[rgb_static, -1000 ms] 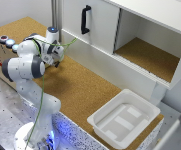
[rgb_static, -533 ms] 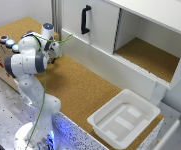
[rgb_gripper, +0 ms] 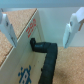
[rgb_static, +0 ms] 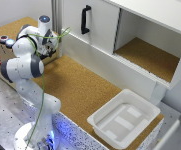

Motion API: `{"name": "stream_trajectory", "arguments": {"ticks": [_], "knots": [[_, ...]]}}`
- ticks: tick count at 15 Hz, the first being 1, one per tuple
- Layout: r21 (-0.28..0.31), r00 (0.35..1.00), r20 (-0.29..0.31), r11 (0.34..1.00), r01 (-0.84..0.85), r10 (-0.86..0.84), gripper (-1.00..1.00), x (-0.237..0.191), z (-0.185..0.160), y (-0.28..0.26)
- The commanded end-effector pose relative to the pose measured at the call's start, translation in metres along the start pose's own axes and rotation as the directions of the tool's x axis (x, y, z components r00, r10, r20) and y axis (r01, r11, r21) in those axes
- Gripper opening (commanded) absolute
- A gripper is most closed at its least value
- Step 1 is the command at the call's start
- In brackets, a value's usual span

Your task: Push the drawer

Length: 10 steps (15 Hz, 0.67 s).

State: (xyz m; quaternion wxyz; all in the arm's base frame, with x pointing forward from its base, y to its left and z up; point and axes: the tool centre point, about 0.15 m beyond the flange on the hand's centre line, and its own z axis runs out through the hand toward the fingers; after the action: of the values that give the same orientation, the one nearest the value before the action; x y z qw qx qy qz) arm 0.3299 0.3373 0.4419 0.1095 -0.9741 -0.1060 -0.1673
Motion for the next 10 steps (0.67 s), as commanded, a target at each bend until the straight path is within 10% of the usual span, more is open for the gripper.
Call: {"name": "stream_trajectory", "arguments": {"ticks": [1,10], "knots": [[-0.161,0.999,0.017,0.987,-0.027,0.031,1.00,0.017,-0.046,-0.002],[-0.300,0.995,0.017,0.950,-0.085,0.095,1.00,0.076,-0.131,0.085]]}}
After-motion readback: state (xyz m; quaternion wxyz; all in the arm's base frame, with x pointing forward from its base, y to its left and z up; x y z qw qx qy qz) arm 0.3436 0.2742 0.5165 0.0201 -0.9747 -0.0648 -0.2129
